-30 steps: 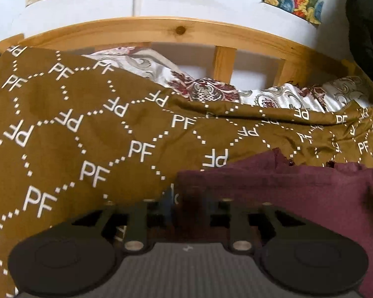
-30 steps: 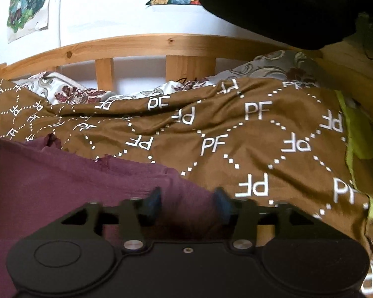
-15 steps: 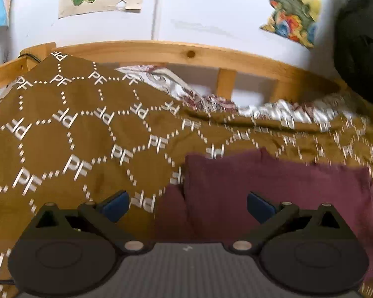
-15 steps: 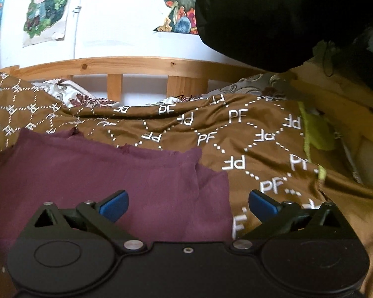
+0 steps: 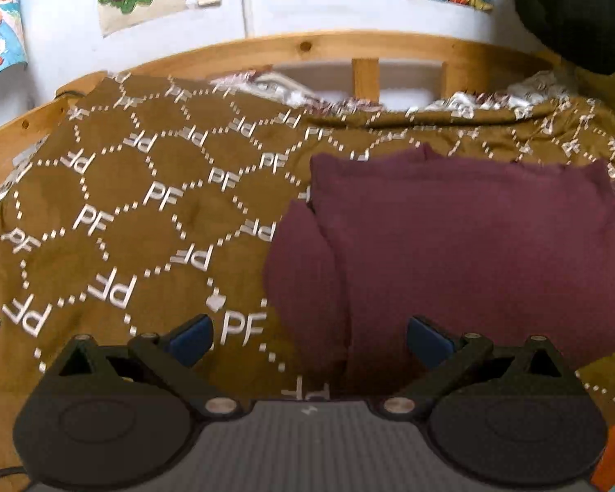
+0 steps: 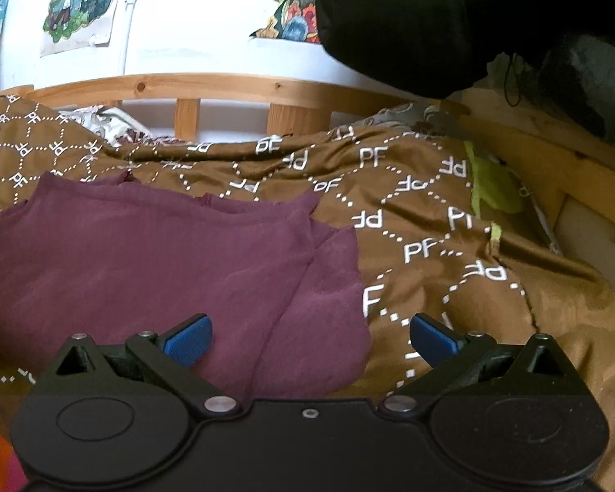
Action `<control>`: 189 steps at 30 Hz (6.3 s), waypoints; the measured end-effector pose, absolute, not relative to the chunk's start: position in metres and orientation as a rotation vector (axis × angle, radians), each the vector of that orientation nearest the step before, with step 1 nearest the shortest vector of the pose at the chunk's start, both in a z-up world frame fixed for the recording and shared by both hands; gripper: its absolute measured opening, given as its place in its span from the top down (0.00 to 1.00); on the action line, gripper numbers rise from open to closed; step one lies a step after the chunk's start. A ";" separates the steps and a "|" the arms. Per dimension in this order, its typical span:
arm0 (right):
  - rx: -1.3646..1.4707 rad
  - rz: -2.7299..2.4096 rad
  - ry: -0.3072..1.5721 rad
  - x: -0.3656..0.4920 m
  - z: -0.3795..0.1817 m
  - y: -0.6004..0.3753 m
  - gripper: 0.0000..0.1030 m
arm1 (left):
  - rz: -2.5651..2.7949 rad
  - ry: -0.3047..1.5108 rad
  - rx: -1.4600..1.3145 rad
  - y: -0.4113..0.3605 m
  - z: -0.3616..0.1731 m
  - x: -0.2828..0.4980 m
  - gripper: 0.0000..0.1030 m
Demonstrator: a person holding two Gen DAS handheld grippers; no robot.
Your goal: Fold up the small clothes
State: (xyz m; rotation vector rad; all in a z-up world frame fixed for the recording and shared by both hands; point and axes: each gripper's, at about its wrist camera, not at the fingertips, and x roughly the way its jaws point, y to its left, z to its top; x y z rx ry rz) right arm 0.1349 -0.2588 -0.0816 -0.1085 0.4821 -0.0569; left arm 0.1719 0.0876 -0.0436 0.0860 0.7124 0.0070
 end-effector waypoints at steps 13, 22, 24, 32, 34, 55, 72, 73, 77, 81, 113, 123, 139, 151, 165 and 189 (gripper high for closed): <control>-0.201 -0.055 0.582 0.147 -0.118 -0.254 0.01 | 0.044 0.844 -0.169 0.117 -0.077 0.179 0.00; -0.200 -0.051 0.574 0.147 -0.120 -0.254 0.01 | 0.059 0.841 -0.148 0.113 -0.079 0.180 0.00; -0.203 -0.051 0.572 0.147 -0.120 -0.254 0.01 | 0.061 0.838 -0.150 0.113 -0.079 0.179 0.00; -0.220 -0.077 0.533 0.141 -0.116 -0.249 0.01 | 0.055 0.832 -0.157 0.115 -0.080 0.178 0.00; -0.259 -0.119 0.479 0.134 -0.111 -0.241 0.01 | 0.055 0.826 -0.154 0.115 -0.081 0.177 0.00; -0.360 0.107 0.465 0.146 -0.118 -0.131 0.01 | 0.052 0.818 -0.145 0.113 -0.082 0.176 0.00; -0.255 0.125 0.470 0.146 -0.124 -0.142 0.01 | -0.153 0.718 -0.064 0.097 -0.045 0.198 0.01; -0.247 0.128 0.474 0.147 -0.124 -0.143 0.01 | -0.145 0.730 -0.040 0.093 -0.046 0.206 0.01; -0.229 0.134 0.475 0.146 -0.124 -0.145 0.01 | -0.096 0.774 -0.052 0.096 -0.056 0.235 0.01; -0.225 0.134 0.476 0.145 -0.124 -0.144 0.00 | -0.077 0.885 -0.187 0.108 -0.069 0.261 0.01; -0.189 0.149 0.491 0.148 -0.124 -0.150 0.00 | -0.105 0.899 -0.173 0.110 -0.053 0.256 0.36; -0.191 0.170 0.483 0.144 -0.117 -0.155 0.00 | -0.086 0.853 -0.208 0.099 -0.016 0.246 0.84; -0.279 0.047 0.419 0.134 -0.067 -0.203 0.01 | -0.271 0.781 0.019 -0.037 0.070 0.249 0.89; -0.293 -0.134 0.379 0.142 -0.051 -0.275 0.01 | -0.492 0.843 0.016 -0.144 0.037 0.249 0.96; -0.182 -0.230 0.377 0.148 -0.053 -0.312 0.01 | -0.684 0.847 -0.091 -0.136 0.019 0.223 0.64; 0.108 -0.044 0.306 0.142 -0.048 -0.310 0.01 | -0.477 0.662 0.053 -0.077 0.019 0.172 0.01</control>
